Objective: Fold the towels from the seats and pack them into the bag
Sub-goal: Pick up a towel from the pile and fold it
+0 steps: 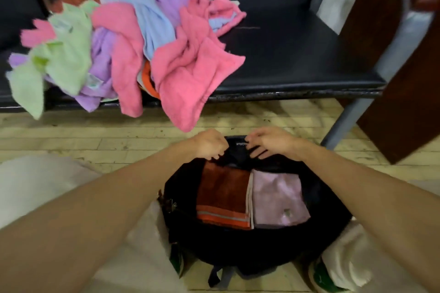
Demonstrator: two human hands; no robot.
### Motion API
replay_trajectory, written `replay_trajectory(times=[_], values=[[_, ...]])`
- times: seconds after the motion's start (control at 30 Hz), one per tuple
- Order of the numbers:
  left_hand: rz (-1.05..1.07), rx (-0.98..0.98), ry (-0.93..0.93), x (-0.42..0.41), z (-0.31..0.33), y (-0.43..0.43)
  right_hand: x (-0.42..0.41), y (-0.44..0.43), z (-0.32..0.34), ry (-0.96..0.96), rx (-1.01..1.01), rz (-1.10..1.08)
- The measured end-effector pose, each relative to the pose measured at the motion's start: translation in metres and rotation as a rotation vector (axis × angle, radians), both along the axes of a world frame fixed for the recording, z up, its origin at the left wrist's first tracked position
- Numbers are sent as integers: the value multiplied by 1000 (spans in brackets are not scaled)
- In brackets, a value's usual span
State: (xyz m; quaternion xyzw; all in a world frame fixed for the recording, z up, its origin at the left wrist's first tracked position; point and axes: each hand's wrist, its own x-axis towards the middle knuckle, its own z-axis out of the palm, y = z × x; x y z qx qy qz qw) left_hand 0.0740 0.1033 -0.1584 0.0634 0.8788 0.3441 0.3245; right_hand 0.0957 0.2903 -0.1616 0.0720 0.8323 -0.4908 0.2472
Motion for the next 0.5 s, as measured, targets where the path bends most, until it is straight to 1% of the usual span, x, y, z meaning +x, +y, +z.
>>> replay_trajectory(times=[0.13,0.27,0.3,0.37,0.4,0.43,0.5], values=[[-56,75,196,-11,54,-18,-14,-8,65,181,-2,5],[32,263,285,-25,97,-34,-40,-18,106,325,-18,-55],[49,266,346,-31,104,-39,-48,-20,111,362,-13,-73],[69,150,602,-44,116,-47,-66,-26,113,449,51,-67],[93,81,739,-51,120,-50,-74,-29,112,504,123,-40],[126,11,836,-60,123,-55,-82,-31,110,555,205,-9],[170,-205,912,-75,123,-64,-94,-40,103,642,298,54]])
